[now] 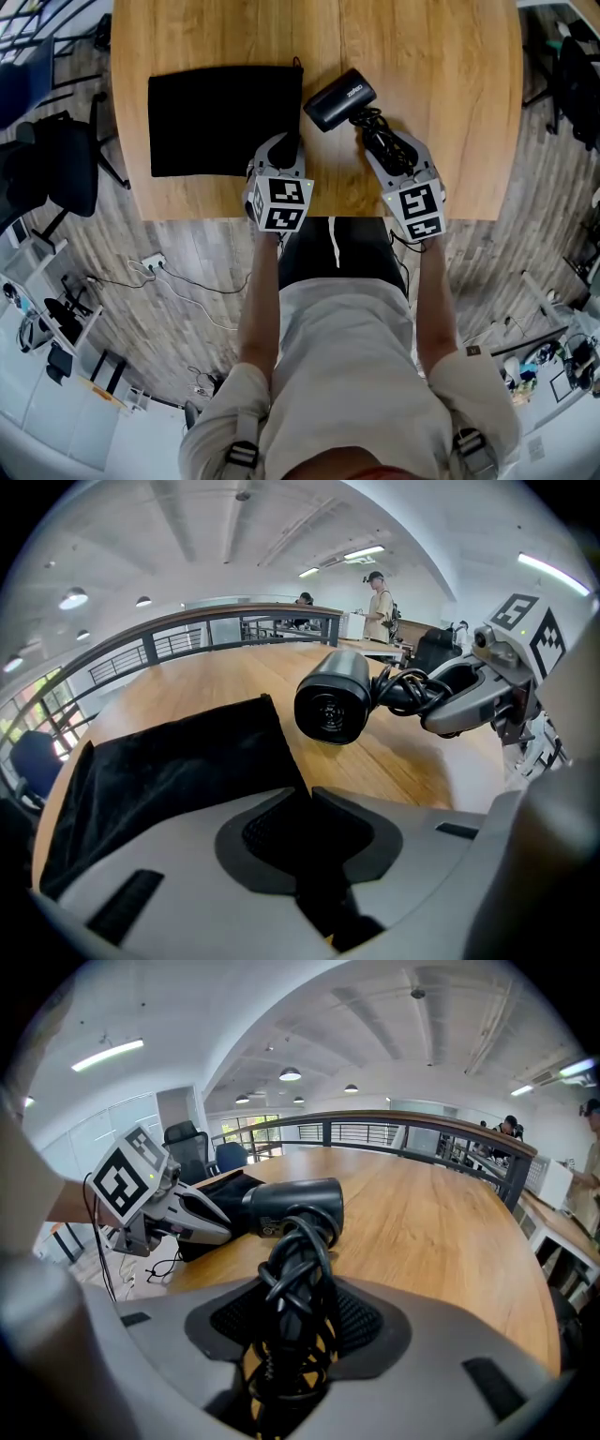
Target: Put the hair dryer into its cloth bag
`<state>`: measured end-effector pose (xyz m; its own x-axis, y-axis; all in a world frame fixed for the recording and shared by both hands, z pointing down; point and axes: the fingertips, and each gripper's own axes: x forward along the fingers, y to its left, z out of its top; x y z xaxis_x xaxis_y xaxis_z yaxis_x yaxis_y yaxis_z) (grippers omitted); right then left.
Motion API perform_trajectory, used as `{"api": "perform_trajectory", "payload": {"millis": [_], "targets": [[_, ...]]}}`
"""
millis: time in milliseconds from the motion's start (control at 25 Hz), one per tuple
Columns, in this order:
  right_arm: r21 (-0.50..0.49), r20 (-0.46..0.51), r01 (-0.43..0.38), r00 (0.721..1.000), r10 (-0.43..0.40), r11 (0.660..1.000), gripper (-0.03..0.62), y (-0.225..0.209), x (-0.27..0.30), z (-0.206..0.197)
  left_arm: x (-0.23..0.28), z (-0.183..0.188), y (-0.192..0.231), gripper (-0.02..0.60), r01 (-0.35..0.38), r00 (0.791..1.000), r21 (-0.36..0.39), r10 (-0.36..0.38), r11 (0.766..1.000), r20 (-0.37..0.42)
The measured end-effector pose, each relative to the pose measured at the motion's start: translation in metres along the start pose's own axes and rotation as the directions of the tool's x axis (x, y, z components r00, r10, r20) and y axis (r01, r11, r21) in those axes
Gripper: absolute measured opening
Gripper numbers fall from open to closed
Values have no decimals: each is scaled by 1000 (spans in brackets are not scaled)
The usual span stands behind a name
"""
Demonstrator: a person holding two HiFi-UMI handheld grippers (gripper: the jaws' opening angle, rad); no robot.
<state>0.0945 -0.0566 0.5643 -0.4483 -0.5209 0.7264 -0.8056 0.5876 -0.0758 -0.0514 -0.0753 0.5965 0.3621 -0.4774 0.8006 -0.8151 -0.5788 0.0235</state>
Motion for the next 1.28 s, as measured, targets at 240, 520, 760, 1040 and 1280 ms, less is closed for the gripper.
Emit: {"api": "perform_trajectory", "payload": {"millis": [240, 520, 760, 1040, 1280], "targets": [[2, -5, -1, 1000, 1, 1000, 212, -1, -1, -2, 1, 3, 3, 29, 13, 1000, -29, -13, 999, 14], [-2, -14, -9, 1000, 9, 1000, 212, 1, -4, -4, -10, 10, 5, 25, 30, 999, -57, -28, 998, 38], [-19, -32, -32, 999, 31, 999, 212, 13, -6, -10, -27, 16, 8, 25, 29, 997, -68, -24, 997, 73], [-47, -58, -66, 996, 63, 997, 212, 26, -4, -14, -43, 26, 13, 25, 22, 994, -82, -13, 996, 107], [-65, -78, -100, 992, 94, 993, 212, 35, -2, -16, -56, 33, 18, 25, 16, 990, -93, -3, 996, 143]]}}
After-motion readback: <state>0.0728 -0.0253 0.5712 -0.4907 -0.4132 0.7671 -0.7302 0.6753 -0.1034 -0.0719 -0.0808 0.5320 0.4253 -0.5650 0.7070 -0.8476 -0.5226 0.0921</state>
